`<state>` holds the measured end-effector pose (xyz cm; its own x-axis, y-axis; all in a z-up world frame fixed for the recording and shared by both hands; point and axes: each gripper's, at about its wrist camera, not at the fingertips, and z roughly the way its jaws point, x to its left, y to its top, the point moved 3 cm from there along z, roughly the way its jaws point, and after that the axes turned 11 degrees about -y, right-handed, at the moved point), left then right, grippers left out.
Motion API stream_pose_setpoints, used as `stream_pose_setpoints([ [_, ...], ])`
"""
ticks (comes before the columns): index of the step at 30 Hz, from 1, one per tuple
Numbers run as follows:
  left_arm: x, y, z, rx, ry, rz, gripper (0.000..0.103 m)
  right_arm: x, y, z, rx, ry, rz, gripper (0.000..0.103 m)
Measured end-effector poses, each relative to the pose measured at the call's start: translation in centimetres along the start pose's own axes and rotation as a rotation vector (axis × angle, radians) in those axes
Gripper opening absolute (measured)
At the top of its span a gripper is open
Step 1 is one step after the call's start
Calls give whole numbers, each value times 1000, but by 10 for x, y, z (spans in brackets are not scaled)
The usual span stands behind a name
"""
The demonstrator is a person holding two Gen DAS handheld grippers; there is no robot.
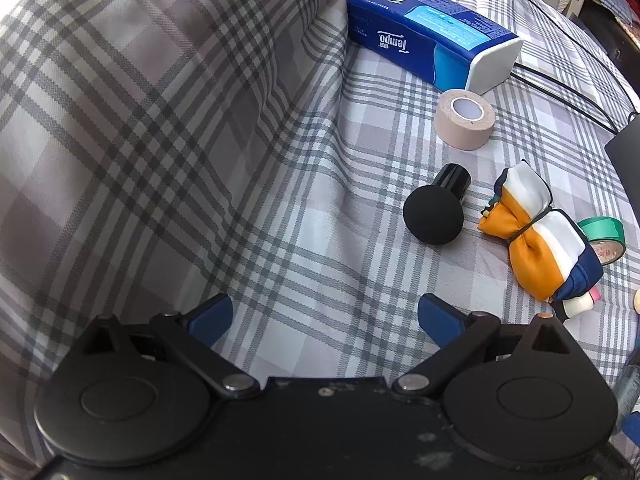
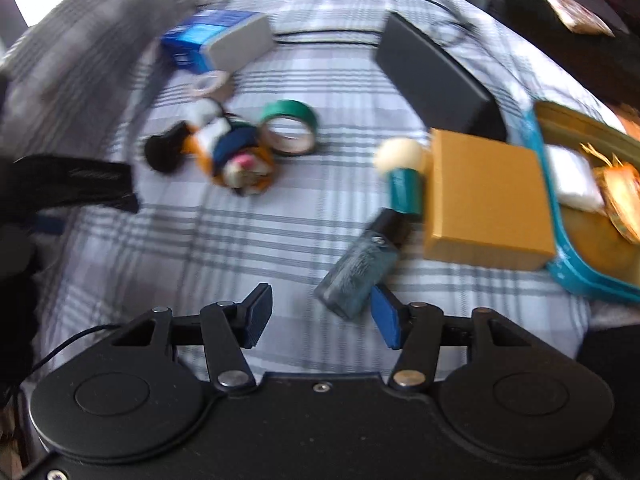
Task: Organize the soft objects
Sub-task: 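Lower the right gripper onto the dark teal bottle and close it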
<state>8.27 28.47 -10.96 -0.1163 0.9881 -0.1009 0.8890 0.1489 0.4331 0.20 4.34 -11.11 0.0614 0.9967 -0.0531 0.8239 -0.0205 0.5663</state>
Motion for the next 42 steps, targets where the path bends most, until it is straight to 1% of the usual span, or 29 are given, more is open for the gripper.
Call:
stream_pose_setpoints([
  [2,0,1,-1,-1,-2,-3,99,3,0,-6,-30,9,-12,51],
  [4,1,1,-2,-2,-4,-7,99,0,-1,-9,-40,8,0,51],
  [8,0,1,-2,0,-6,-8,99,-7,-1,-9,-64,-65,-14,51],
  [10,-1,0,-2,2,-9,-6,99,-9,-2,-3,-37,-92,-24,51],
  [11,-1,0,-2,2,-10,-5,99,-11,-4,-1,-19,-90,-16,51],
  [14,-3,0,-2,1,-12,-4,99,-11,-8,3,15,-59,-2,51],
  [18,-4,0,0,10,-20,-2,99,1,-3,5,11,-21,-23,51],
  [21,-5,-1,1,13,-27,2,99,14,-1,3,-29,47,-50,51],
  [23,-5,-1,0,11,-29,3,99,18,-1,-2,-63,61,-60,51],
  [25,-4,0,0,11,-33,-1,99,15,-2,-9,-90,50,-57,51],
  [27,-2,1,-1,9,-39,-8,99,6,-3,-13,-104,16,-30,51],
  [33,1,7,-7,12,-112,-40,99,-16,0,-16,-126,-64,61,52],
  [39,9,36,-12,-17,-159,-89,100,-25,1,-12,-110,-85,106,52],
  [42,10,53,-6,-3,-176,-114,100,-26,1,-12,-111,-87,114,52],
])
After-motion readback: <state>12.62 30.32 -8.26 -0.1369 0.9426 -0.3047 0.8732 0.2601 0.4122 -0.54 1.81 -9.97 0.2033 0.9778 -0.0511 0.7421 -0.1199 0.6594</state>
